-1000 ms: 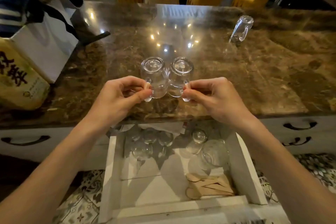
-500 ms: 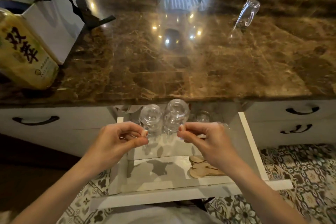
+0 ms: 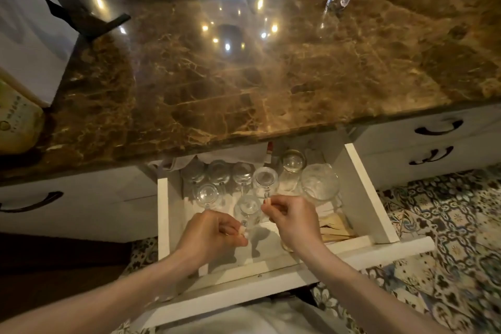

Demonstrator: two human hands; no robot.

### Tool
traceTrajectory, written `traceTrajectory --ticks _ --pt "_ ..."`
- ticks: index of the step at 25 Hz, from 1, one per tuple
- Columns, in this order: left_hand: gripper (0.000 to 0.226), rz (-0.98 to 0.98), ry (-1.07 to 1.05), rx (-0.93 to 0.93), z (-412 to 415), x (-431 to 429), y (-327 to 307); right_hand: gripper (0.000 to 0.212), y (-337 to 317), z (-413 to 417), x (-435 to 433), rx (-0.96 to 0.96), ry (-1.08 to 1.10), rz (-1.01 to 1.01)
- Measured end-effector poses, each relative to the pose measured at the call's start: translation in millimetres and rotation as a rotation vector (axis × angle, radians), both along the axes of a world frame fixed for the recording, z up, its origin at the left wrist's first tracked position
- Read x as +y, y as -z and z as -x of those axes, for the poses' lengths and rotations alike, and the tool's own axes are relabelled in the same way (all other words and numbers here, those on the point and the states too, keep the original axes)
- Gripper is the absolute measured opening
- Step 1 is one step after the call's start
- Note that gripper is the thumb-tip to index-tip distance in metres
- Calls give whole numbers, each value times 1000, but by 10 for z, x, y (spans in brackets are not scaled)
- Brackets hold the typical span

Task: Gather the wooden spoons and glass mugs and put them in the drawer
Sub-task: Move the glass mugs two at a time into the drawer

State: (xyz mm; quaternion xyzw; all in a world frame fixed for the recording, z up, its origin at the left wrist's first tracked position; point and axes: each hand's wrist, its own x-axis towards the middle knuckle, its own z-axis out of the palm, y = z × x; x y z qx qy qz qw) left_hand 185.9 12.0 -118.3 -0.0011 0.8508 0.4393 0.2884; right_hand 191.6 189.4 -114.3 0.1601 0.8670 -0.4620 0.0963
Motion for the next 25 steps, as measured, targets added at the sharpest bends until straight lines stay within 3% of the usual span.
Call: traceTrajectory --ticks 3,8,13,21,25 --pt "17 -7 -118 -6 -57 40 155 13 123 22 -32 -70 100 25" --pt "16 -186 -377 -115 -97 -32 351 13 255 169 -78 -161 220 54" --pt "27 -299 -563 -223 -40 -32 567 19 406 364 -93 -222 321 87" --pt "29 -379 -700 -260 -31 40 695 13 584 417 -59 -279 378 225" --pt "23 -384 -696 -279 1 75 688 5 604 409 -51 -346 312 183"
